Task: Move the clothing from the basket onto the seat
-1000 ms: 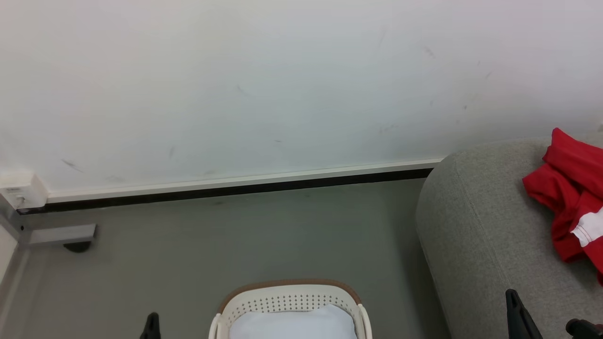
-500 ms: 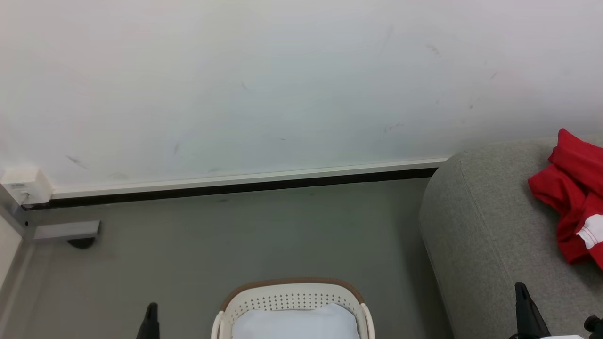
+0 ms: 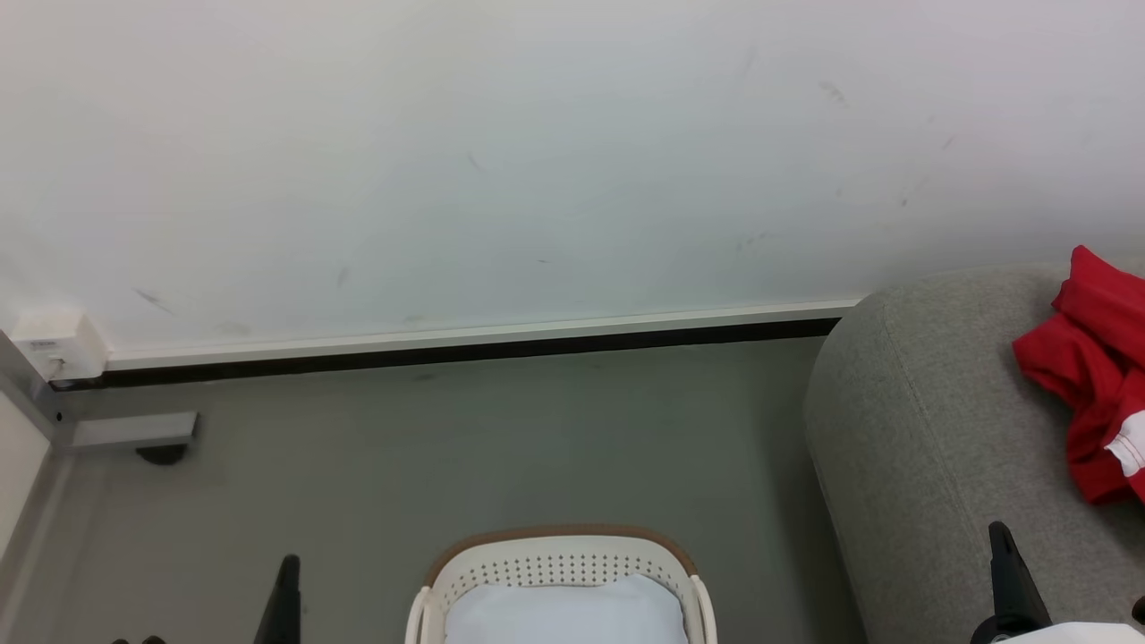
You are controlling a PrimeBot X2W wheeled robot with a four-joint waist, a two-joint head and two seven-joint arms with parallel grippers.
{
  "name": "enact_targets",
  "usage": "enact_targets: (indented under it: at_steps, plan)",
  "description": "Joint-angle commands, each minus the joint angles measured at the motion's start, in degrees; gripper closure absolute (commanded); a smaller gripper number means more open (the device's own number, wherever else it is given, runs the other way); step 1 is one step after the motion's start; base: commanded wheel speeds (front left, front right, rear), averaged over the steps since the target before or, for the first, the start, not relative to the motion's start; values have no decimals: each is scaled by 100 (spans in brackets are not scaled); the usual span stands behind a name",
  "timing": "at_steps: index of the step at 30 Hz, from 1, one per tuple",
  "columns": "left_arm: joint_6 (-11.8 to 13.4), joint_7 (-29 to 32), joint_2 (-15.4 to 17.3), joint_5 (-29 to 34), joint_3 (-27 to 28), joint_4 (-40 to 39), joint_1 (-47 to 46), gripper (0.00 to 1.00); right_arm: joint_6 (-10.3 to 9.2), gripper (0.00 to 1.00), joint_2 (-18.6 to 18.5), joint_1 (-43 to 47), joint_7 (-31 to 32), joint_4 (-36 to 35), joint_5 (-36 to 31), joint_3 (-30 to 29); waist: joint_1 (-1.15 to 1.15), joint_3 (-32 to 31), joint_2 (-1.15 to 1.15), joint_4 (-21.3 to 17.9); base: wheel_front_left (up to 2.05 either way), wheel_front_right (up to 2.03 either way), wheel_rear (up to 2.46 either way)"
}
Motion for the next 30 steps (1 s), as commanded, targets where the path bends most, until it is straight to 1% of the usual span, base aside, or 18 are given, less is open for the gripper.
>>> enact_targets:
  at_steps: [1,30]
  plan:
    - [-36,48,38,-198,42,-33,-122,100,-6,100,-53,-125,40,-101,225,-35,0,3,0,8,0,0,0]
    - [-221,464,49,-1810,180,72,-439,100,-9,100,-64,-222,459,-275,1954,-191,0,54,0,140,0,0,0]
